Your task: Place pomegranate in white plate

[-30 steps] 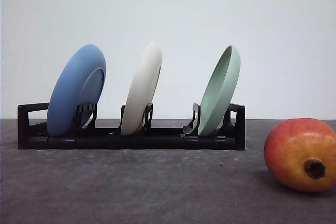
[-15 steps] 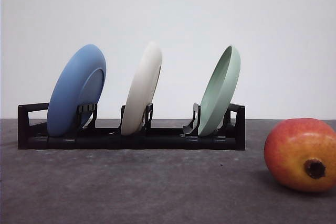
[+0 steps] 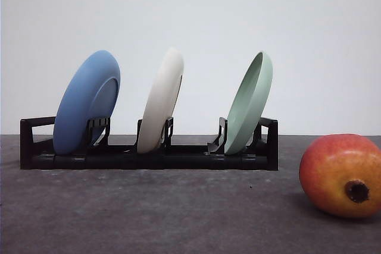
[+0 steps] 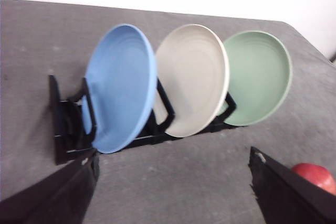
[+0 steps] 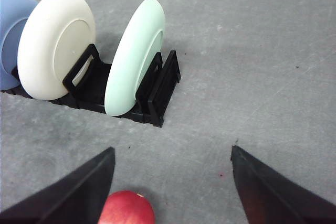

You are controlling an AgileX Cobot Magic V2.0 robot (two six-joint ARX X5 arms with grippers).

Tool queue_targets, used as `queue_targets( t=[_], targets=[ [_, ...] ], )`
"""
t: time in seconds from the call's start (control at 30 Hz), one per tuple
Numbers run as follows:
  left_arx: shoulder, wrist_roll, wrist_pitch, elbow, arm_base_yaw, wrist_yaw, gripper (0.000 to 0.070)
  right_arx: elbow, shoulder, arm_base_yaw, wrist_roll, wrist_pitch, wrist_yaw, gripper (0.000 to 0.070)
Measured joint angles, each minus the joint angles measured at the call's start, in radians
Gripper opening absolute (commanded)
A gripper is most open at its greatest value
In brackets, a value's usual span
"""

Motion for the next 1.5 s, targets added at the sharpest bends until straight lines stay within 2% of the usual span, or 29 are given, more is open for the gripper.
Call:
queue_targets(
  t=[0.23, 0.53, 0.73, 0.93, 1.13, 1.3, 1.5],
  targets=[
    [0.121, -0.025, 0.043, 0.108, -0.125, -0.013, 0.0543, 0.000, 0.000, 0.000, 0.003, 0.000, -0.019, 0.0444],
    [0.399, -0.033, 0.054, 0.358, -0.343, -0.143, 0.0544, 0.000, 0.000, 0.000, 0.022, 0.000, -0.043, 0.0444],
    [0.602, -0.038, 0.062, 0.492, -0.446, -0.218, 0.0544, 0.000, 0.000, 0.000, 0.027, 0.000, -0.044, 0.0444],
    [0.777, -0.039, 0.127, 0.565, -0.494, -0.256, 0.0543, 0.000, 0.000, 0.000, 0.028, 0.000, -0.044, 0.0444],
    [0.910, -0.040, 0.181, 0.569, -0.523, -0.305, 0.0544, 0.000, 0.000, 0.000, 0.028, -0.002, -0.044, 0.0444],
    [0.992, -0.039, 0.206, 0.569, -0.534, -0.343, 0.0544, 0.000, 0.000, 0.000, 0.028, -0.012, -0.044, 0.0444],
    [1.059, -0.040, 0.232, 0.569, -0.545, -0.347, 0.0543, 0.000, 0.000, 0.000, 0.028, -0.022, -0.044, 0.0444]
  ],
)
